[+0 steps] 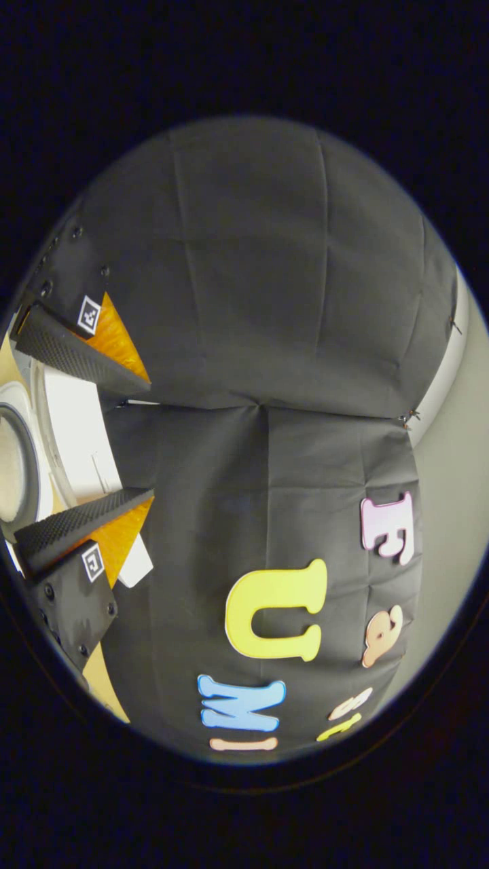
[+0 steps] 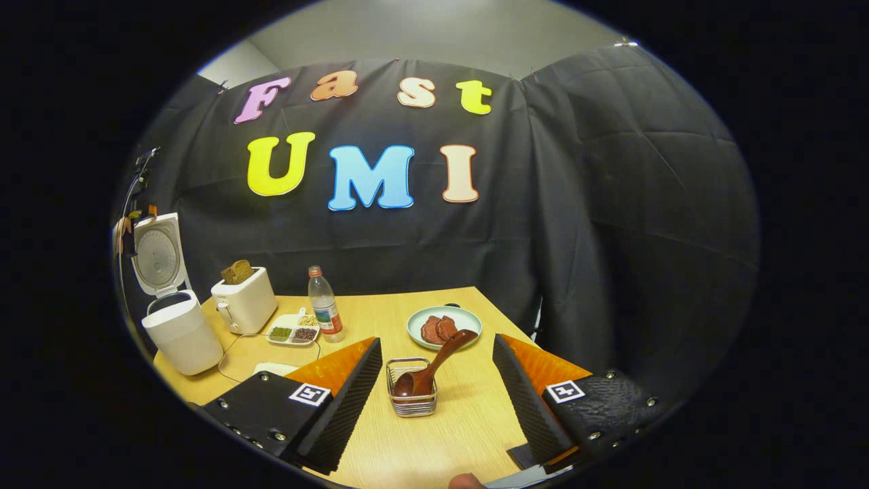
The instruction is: Close the left gripper, press the button to open the rice cooker; take a wooden spoon from the chopstick holder with the right hand, scoop a spoonful of rice and pour it into the rice cooker, then put the wooden spoon back into the chopstick holder.
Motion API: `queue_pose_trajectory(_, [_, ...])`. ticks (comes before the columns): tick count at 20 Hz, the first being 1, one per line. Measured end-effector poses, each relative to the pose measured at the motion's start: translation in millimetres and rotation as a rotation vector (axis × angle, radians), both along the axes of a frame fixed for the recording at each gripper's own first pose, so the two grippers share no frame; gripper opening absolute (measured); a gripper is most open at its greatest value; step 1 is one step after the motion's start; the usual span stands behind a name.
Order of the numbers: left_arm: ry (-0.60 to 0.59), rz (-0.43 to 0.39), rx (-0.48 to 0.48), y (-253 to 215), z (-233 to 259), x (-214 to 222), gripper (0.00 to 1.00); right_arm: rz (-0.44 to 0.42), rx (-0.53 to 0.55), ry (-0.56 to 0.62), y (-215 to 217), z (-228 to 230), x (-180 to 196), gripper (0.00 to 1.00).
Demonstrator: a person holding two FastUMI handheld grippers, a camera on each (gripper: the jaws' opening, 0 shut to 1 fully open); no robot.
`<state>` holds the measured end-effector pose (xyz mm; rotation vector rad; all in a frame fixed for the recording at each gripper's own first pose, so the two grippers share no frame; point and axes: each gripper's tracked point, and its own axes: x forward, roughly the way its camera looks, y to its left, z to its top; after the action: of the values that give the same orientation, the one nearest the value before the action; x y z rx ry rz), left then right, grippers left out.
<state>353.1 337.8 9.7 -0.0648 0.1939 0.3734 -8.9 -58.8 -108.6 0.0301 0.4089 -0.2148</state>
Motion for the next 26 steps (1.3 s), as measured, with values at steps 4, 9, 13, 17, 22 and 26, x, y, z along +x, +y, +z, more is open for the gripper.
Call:
queue_pose_trajectory(4, [0.005,-0.007,-0.008,-18.8,-3.0,-18.8,0.92,0.032,0.01,-0.019,-1.5,3.1,4.6,1.0])
queue_pose_trajectory(9, [0.018,-0.023,-0.024,-41.9,-12.4,-39.5,0.92,0.082,-0.016,-0.033,-9.0,10.8,6.5,1.0])
queue_pose_trajectory(13, [0.041,-0.028,-0.052,-72.4,-26.3,-69.8,0.92,0.109,-0.025,-0.034,-17.0,10.9,6.7,1.0])
queue_pose_trajectory(17, [0.068,-0.036,-0.074,-91.4,-42.7,-86.6,0.95,0.133,-0.026,-0.031,-26.3,10.1,7.5,0.99])
queue_pose_trajectory(22, [0.131,-0.052,-0.106,-122.4,-80.9,-106.8,0.95,0.153,-0.027,-0.021,-39.4,5.9,4.5,1.0])
queue_pose_trajectory(26, [0.2,-0.052,-0.126,-142.4,-118.9,-116.1,0.96,0.156,-0.038,-0.009,-52.3,3.2,2.3,1.0])
